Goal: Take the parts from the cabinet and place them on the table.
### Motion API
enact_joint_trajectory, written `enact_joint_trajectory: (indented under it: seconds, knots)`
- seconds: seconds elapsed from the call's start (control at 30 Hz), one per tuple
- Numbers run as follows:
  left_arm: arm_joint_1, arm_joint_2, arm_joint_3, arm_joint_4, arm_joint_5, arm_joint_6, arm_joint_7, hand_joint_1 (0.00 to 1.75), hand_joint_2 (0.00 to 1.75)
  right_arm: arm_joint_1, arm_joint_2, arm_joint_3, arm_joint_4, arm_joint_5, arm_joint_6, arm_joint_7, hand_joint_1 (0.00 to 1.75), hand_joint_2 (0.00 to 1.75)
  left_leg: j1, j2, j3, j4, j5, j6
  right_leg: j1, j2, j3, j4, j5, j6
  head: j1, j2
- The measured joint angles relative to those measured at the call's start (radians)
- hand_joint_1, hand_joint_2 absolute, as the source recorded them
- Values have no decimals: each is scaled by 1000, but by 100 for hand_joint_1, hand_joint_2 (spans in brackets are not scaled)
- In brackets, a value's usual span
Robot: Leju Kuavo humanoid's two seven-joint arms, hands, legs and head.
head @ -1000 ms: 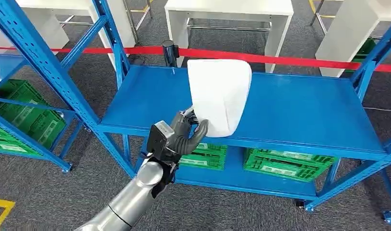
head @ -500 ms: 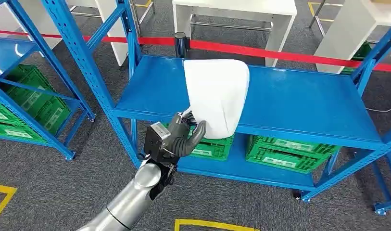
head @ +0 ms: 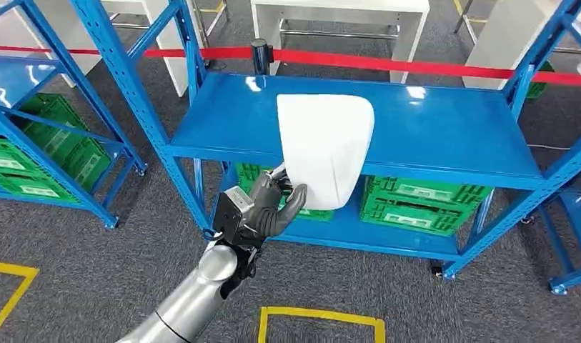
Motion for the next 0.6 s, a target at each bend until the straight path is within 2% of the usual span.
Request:
enact_joint_trajectory:
  seconds: [0.03, 0.07, 0.1, 0.13, 0.17, 0.2, 0.27, 0.3, 0.33, 0.37, 0.4, 0.43, 0.47, 0.5, 0.53, 0.57, 0.6]
  knots:
    - [6, 1, 0, -3, -4, -4, 0, 175, 175, 0, 0, -3, 0, -6, -3, 0, 0, 0, 2, 0, 32, -23, 33, -1, -1, 0, -15, 1, 11, 4, 0, 0]
    - [10, 1, 0, -6, -8, -10, 3, 175, 175, 0, 0, -7, 0, -9, -10, 1, 0, 0, 4, 0, 82, -81, 64, -2, -3, 0, -30, 4, 21, 9, 0, 0]
    - [11, 0, 0, -13, -10, -15, 7, 175, 175, 0, 0, -11, 0, -11, -16, 3, 0, 0, 5, 0, 156, -178, 79, -1, -6, 0, -44, 8, 31, 15, 0, 0]
    - [9, -1, 0, -20, -13, -19, 11, 175, 175, 0, 0, -13, 0, -12, -21, 5, 0, 0, 7, -3, 220, -277, 37, -1, -6, 0, -50, 13, 39, 22, -1, 0]
    - [11, -5, 0, -25, -18, -26, 16, 175, 175, 2, -2, -14, 0, -12, -26, 6, 0, 0, -1, -8, 253, -318, 24, 9, -4, 2, -55, 13, 47, 30, -2, 0]
    - [11, -6, 0, -27, -19, -34, 21, 175, 175, 3, -2, -15, 0, -8, -27, 11, 0, 0, -3, -9, 236, -315, 33, 19, -4, 2, -50, 8, 57, 38, 2, 0]
    - [11, -8, 0, -27, -23, -45, 30, 175, 175, 5, -1, -15, 0, -5, -31, 18, 0, 0, -9, -9, 228, -313, 40, 38, -8, 3, -50, -6, 77, 54, 1, 0]
    - [12, -10, 0, -26, -28, -51, 34, 175, 175, 11, -1, -16, 0, -4, -35, 18, 0, 0, -4, -4, 218, -323, 57, 53, -12, 5, -55, -8, 83, 61, -1, 0]
    - [13, -17, 0, -24, -29, -53, 35, 175, 175, 12, -1, -18, 0, -5, -40, 11, 0, 0, -3, 1, 205, -324, 72, 64, -12, 4, -68, 14, 38, 62, 2, 0]
    - [13, -21, 0, -26, -32, -54, 34, 175, 175, 13, 0, -20, 0, -5, -41, 8, 0, 0, -3, 1, 195, -324, 85, 70, -11, 4, -86, 61, -28, 63, 3, 0]
    - [14, -25, 0, -26, -37, -56, 34, 175, 175, 12, 2, -22, 0, -5, -45, 2, 0, 0, -4, 1, 177, -324, 99, 72, -9, 4, -106, 134, -95, 64, 6, 0]
    - [15, -26, 0, -27, -39, -58, 35, 175, 175, 11, 2, -23, 0, -5, -48, -2, 0, 0, -7, 2, 160, -323, 113, 74, -7, 4, -124, 211, -140, 66, 7, 0]
    - [17, -26, 0, -26, -42, -61, 36, 175, 175, 10, 2, -24, 0, -6, -50, -6, 0, 0, -11, 3, 141, -321, 127, 75, -5, 4, -134, 280, -159, 65, 7, 0]
    - [20, -26, 0, -26, -46, -62, 37, 175, 175, 9, 2, -25, 0, -7, -52, -10, 0, 0, -14, 4, 121, -318, 139, 75, -3, 4, -126, 313, -144, 63, 7, 0]
    - [21, -25, 0, -26, -47, -62, 37, 175, 175, 9, 2, -26, 0, -7, -54, -10, 0, 0, -16, 5, 104, -314, 150, 75, 0, 4, -99, 301, -113, 58, 7, 0]
    - [21, -25, 0, -26, -48, -63, 37, 175, 175, 9, 2, -28, 0, -8, -54, -10, 0, 0, -17, 5, 87, -310, 160, 74, 4, 4, -50, 251, -75, 52, 7, 0]
    - [21, -26, 0, -26, -48, -66, 37, 175, 175, 9, 2, -29, 0, -8, -58, -10, 0, 0, -18, 4, 73, -307, 169, 72, 7, 4, 13, 175, -55, 45, 7, 0]
